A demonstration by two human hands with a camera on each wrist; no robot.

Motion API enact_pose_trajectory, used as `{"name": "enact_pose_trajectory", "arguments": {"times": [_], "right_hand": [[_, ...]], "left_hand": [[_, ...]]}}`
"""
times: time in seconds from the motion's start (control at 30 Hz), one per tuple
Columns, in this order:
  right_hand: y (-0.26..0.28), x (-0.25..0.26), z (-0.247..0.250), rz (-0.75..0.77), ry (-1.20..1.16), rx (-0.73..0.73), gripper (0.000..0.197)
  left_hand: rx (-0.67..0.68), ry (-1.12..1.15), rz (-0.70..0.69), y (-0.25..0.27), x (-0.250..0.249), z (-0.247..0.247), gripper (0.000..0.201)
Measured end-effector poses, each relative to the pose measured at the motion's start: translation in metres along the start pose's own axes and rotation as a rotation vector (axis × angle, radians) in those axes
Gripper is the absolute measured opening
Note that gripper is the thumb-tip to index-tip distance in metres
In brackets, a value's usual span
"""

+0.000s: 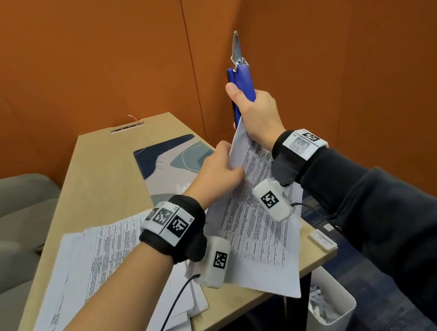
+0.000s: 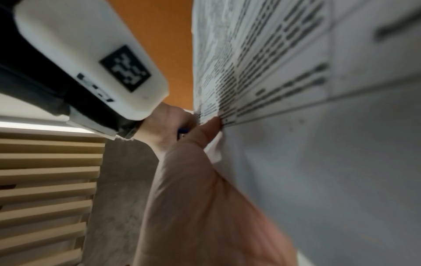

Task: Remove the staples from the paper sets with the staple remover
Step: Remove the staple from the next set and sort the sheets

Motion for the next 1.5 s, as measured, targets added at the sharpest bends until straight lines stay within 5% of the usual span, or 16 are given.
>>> {"name": "enact_pose_trajectory", "arguments": {"times": [0.07,0.3,0.43,0.63,0.77,0.93,1.03,1.13,1.33,1.5], "right_hand": [[0.0,-0.008,0.003,-0.029,-0.019,-0.021,0.04],[0.001,-0.023,0.021,-0.076,-0.251,-0.255,0.016],[0.014,-0.059,-0.003,-0.416,-0.384,-0.054,0.024],[0.061,-0.133,-0.047,-0.844,-0.673,0.075,0.023],[0.078,-0.167,-0.069,-0.959,-0.836,0.045,0.051],[0.088,-0.191,-0.067,-1.004,-0.955,0.068,0.048],[0.087,-0.2,-0.065,-1.027,-0.974,0.058,0.049],[0.088,-0.203,-0.064,-1.032,-0.94,0.039,0.053],[0.09,-0.204,-0.065,-0.993,-0.923,0.011,0.049],[0.091,-0.2,-0.063,-0.969,-0.947,0.031,0.043]], "left_hand": [[0.029,0.015,0.053,0.002,0.014,-0.002,0.024],[-0.247,0.4,0.267,-0.022,0.066,0.019,0.031],[-0.217,0.287,0.445,-0.041,0.141,0.019,0.038],[-0.187,-0.053,0.807,0.029,0.185,0.072,0.043],[-0.172,-0.344,1.018,0.087,0.227,0.118,0.057],[-0.205,-0.36,1.067,0.117,0.25,0.128,0.08],[-0.274,-0.292,0.963,0.121,0.251,0.127,0.067],[-0.423,-0.13,0.775,0.123,0.247,0.128,0.015],[-0.406,-0.033,0.401,0.112,0.183,0.156,0.012],[-0.553,-0.14,0.12,0.104,0.112,0.198,0.019]]}}
Point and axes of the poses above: each hand's wrist, its own y-axis away from the middle knuckle, its own z-axis out of the back of the hand, x = y × z, the point moved 2 cm from there along -y, towards the middle knuckle, and after that the axes turned 4 degrees about y, right-handed, at the moved point
